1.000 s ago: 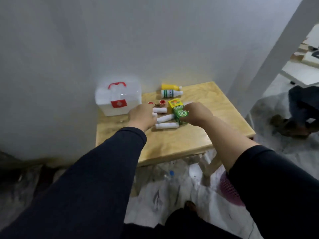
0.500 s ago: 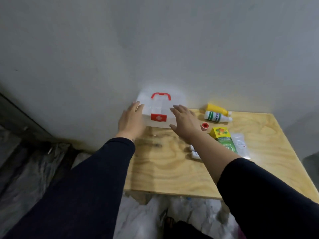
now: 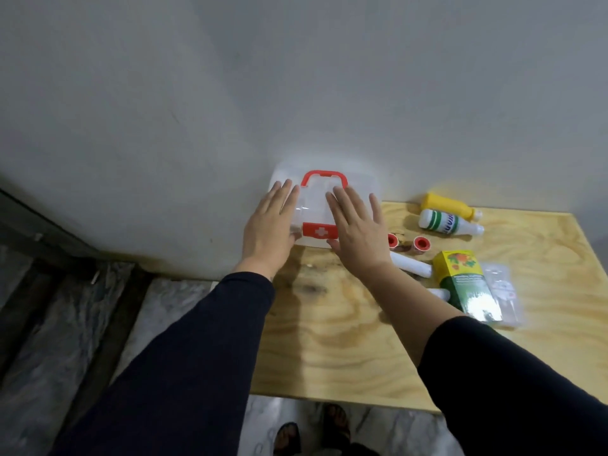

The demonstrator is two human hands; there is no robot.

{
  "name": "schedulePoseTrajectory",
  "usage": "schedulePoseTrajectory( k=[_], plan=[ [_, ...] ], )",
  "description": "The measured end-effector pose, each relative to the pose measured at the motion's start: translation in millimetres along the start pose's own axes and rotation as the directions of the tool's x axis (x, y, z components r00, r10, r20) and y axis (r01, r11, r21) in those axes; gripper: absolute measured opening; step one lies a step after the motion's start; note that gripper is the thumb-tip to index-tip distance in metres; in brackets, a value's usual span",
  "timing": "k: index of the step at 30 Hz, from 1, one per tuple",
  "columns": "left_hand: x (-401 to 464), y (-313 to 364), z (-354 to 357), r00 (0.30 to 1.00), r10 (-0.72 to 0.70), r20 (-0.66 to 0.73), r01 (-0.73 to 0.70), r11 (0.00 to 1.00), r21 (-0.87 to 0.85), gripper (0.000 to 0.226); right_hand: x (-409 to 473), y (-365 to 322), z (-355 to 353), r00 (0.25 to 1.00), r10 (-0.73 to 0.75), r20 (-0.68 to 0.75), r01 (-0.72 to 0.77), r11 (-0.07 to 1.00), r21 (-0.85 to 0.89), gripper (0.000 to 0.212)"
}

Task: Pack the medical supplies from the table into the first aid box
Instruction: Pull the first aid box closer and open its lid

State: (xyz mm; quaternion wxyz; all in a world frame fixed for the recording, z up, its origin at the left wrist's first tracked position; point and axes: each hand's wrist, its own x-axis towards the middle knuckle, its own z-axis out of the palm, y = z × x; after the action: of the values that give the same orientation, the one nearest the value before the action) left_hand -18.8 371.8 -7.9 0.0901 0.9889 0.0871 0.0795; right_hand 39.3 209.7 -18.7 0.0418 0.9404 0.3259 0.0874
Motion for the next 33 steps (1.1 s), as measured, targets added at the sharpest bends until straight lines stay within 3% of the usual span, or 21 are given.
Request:
schedulePoseTrajectory(
  k=[10,14,17,19,21,23,25,28,30,33],
  plan=[
    [-23.9,-0.1,-11.9,0.998,0.064,0.023,-0.066,0.994,0.085,0.085,-26.8,-8.7,-12.4,0.999,-0.028,0.044,0.026,0.999,0.048,0.083],
    [-28.0,2.0,-14.7,0.986,0.156,0.051,-0.161,0.982,0.1,0.081,-39.2,-9.7,-18.4,0.999,-0.033,0.003,0.032,0.995,0.096,0.085],
    [-23.6,1.6,-16.8,0.972,0.23,0.047,-0.233,0.97,0.074,0.071,-46.2,-5.1,-19.9,0.996,0.092,0.007,-0.092,0.975,0.201,0.089],
    [-21.3,0.7,-17.7,0.969,0.243,0.046,-0.246,0.967,0.06,0.068,-51.2,1.0,-17.5,0.958,0.286,0.013,-0.269,0.884,0.381,0.096],
    [-18.5,-1.1,-17.7,0.966,0.252,0.052,-0.254,0.966,0.053,0.067,-55.0,7.8,-15.2,0.882,0.457,0.115,-0.429,0.68,0.594,0.103],
    [-16.2,-3.7,-15.5,0.963,0.265,0.05,-0.268,0.962,0.061,0.066,-56.3,11.4,-12.3,0.808,0.524,0.27,-0.531,0.448,0.719,0.103],
    [-14.0,-6.2,-11.8,0.959,0.277,0.054,-0.281,0.957,0.078,0.064,-52.8,11.1,-5.2,0.782,0.535,0.32,-0.528,0.295,0.797,0.092],
    [-13.6,-7.1,-5.7,0.963,0.266,0.038,-0.268,0.959,0.093,0.063,-46.8,3.0,5.9,0.764,0.565,0.313,-0.486,0.185,0.854,0.073],
    [-13.8,-5.5,-4.9,0.967,0.255,0.029,-0.257,0.962,0.096,0.064,-45.5,-0.4,10.3,0.743,0.586,0.323,-0.463,0.102,0.88,0.072],
    [-16.5,-4.1,-8.6,0.964,0.262,0.045,-0.265,0.962,0.069,0.063,-50.6,-0.1,13.7,0.746,0.582,0.324,-0.445,0.073,0.893,0.072]
  ],
)
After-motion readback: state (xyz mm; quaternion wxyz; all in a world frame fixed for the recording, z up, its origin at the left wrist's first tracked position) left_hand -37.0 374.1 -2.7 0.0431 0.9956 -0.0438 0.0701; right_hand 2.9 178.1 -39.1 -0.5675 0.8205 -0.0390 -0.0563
